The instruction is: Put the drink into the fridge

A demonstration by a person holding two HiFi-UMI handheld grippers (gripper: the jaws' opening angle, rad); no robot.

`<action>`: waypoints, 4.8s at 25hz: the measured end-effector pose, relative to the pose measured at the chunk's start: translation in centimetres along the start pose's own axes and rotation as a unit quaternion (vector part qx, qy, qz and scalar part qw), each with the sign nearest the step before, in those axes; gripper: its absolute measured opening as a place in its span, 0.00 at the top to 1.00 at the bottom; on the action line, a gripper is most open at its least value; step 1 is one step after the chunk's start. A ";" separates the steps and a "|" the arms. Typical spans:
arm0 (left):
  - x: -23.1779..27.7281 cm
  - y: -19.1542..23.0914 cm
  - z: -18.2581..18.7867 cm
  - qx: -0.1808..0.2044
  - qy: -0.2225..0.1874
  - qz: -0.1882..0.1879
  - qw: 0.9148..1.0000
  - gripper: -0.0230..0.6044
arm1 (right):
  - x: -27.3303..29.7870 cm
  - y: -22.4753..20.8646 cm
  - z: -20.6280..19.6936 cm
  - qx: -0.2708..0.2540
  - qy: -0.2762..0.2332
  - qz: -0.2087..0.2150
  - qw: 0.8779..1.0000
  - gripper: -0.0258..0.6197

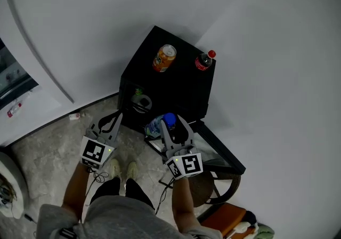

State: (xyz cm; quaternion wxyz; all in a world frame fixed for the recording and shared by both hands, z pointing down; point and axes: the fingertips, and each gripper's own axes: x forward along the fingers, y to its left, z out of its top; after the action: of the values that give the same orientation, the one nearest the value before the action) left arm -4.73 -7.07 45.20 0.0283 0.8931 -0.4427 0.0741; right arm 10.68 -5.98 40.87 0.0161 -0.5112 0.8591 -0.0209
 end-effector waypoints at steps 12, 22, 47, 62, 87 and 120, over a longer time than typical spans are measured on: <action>3.1 -1.0 -5.4 0.008 0.008 0.014 1.000 0.96 | 1.7 -2.0 -9.4 0.007 0.020 0.044 0.999 0.66; 5.0 0.0 -11.2 0.011 0.018 0.040 0.999 0.96 | 4.4 -4.3 -16.0 -0.015 0.021 0.039 0.999 0.66; 9.0 4.4 -20.9 0.001 0.006 0.069 0.998 0.96 | 14.5 -10.9 -24.6 -0.028 -0.008 -0.015 0.999 0.67; 9.9 5.7 -21.8 0.007 -0.009 0.074 0.997 0.96 | 18.5 -12.5 -24.8 -0.046 -0.021 -0.033 0.998 0.67; 9.4 5.0 -21.5 0.017 -0.046 0.064 0.997 0.96 | 17.5 -12.5 -23.5 -0.046 -0.039 -0.063 0.996 0.66; 2.0 -0.1 -1.7 0.011 -0.044 0.038 0.998 0.96 | 5.5 -2.8 -9.7 0.003 0.030 -0.038 0.999 0.67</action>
State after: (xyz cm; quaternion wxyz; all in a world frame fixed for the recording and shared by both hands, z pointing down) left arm -3.61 -8.36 47.23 -0.0044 0.8785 -0.4760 0.0405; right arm 10.06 -11.95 50.65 -0.0088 -0.5424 0.8391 -0.0388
